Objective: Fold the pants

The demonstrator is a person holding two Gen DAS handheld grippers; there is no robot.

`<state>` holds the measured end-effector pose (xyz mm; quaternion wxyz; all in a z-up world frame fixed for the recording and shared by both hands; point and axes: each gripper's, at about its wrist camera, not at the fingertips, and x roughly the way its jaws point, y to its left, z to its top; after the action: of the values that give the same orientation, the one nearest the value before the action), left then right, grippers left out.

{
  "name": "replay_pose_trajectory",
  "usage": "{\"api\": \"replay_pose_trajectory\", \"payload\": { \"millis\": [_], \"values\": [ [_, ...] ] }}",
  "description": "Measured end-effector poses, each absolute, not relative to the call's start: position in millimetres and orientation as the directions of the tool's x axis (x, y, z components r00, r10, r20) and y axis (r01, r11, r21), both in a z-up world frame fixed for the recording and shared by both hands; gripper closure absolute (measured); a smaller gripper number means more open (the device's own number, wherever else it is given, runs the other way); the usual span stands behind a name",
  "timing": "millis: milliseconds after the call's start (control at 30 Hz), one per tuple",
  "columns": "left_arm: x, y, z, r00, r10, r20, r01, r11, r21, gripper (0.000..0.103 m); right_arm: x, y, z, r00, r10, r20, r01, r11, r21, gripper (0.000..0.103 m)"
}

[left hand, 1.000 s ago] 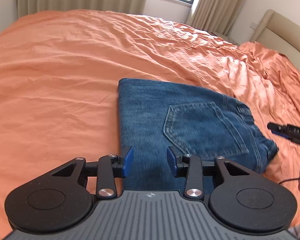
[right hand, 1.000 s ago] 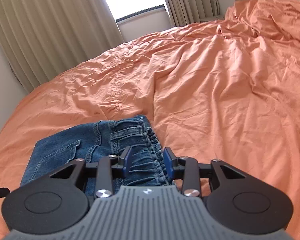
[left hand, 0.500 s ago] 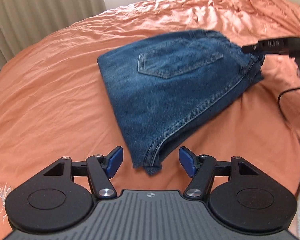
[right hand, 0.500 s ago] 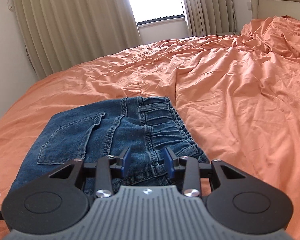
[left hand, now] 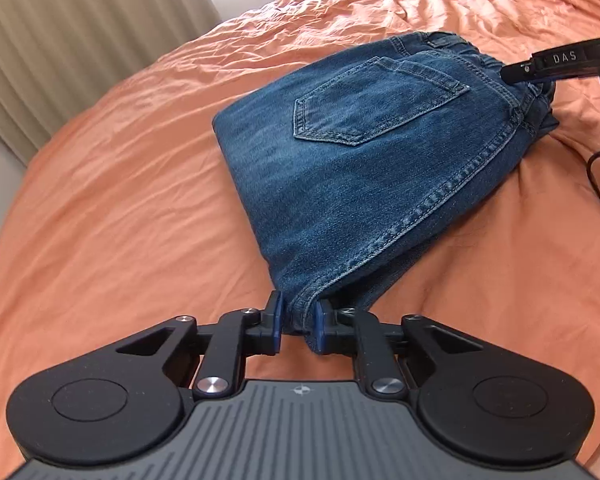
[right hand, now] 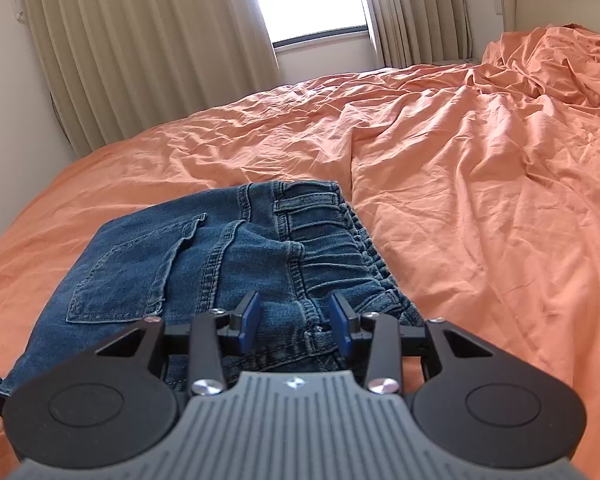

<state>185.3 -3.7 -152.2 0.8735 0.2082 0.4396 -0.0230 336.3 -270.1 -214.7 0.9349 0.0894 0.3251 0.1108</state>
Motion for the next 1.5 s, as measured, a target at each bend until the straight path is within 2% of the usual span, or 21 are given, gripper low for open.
{"api": "replay_pose_trajectory", "payload": {
  "millis": [100, 367, 500, 533, 567, 667, 833, 933, 1000, 1133, 1200, 1267, 1433, 1500],
  "values": [
    [191, -3, -155, 0.581, 0.151, -0.8, 0.247, 0.904, 0.35, 0.088, 337, -270, -215, 0.754, 0.271, -0.598, -0.157, 0.959, 0.236, 0.068],
    [202, 13, -198, 0.486, 0.134, -0.863, 0.217, 0.939, 0.268, 0.088, 348, -277, -233, 0.695, 0.302, -0.653, -0.139, 0.947, 0.29, 0.069],
    [203, 19, -193, 0.445, 0.119, -0.888, 0.204, 0.951, 0.23, 0.087, 350, -275, -233, 0.695, 0.294, -0.657, -0.143, 0.951, 0.274, 0.069],
    [202, 22, -192, 0.425, 0.117, -0.898, 0.201, 0.955, 0.219, 0.089, 350, -276, -232, 0.696, 0.294, -0.656, -0.14, 0.95, 0.278, 0.069],
    [200, 26, -192, 0.397, 0.125, -0.909, 0.189, 0.958, 0.215, 0.101, 350, -277, -232, 0.697, 0.292, -0.655, -0.134, 0.95, 0.281, 0.069],
    [189, 43, -187, 0.391, 0.15, -0.908, 0.176, 0.956, 0.234, 0.1, 347, -278, -226, 0.704, 0.29, -0.648, -0.123, 0.949, 0.291, 0.069],
    [192, 77, -153, 0.447, 0.066, -0.892, 0.069, 0.992, 0.108, 0.091, 331, -279, -197, 0.775, 0.277, -0.568, -0.153, 0.954, 0.256, 0.069],
    [209, 88, -137, 0.498, 0.003, -0.867, 0.02, 1.0, 0.015, 0.091, 336, -285, -189, 0.792, 0.292, -0.535, -0.156, 0.946, 0.286, 0.069],
    [227, 91, -130, 0.528, -0.029, -0.848, -0.002, 0.999, -0.035, 0.09, 346, -288, -184, 0.784, 0.301, -0.542, -0.156, 0.942, 0.297, 0.065],
    [269, 96, -127, 0.57, -0.1, -0.816, -0.033, 0.989, -0.144, 0.072, 390, -301, -176, 0.738, 0.373, -0.562, -0.179, 0.912, 0.37, 0.051],
    [290, 101, -129, 0.578, -0.142, -0.804, -0.047, 0.977, -0.206, 0.066, 418, -306, -175, 0.706, 0.394, -0.588, -0.181, 0.904, 0.388, 0.051],
    [307, 106, -133, 0.595, -0.175, -0.784, -0.069, 0.961, -0.267, 0.054, 446, -309, -179, 0.668, 0.423, -0.613, -0.183, 0.891, 0.415, 0.05],
    [354, 131, -160, 0.624, -0.18, -0.76, -0.188, 0.91, -0.37, 0.051, 499, -314, -207, 0.581, 0.476, -0.66, -0.13, 0.855, 0.502, 0.051],
    [369, 139, -173, 0.621, -0.209, -0.756, -0.219, 0.879, -0.424, 0.051, 508, -317, -223, 0.548, 0.513, -0.661, -0.097, 0.824, 0.559, 0.055]
  ]
}}
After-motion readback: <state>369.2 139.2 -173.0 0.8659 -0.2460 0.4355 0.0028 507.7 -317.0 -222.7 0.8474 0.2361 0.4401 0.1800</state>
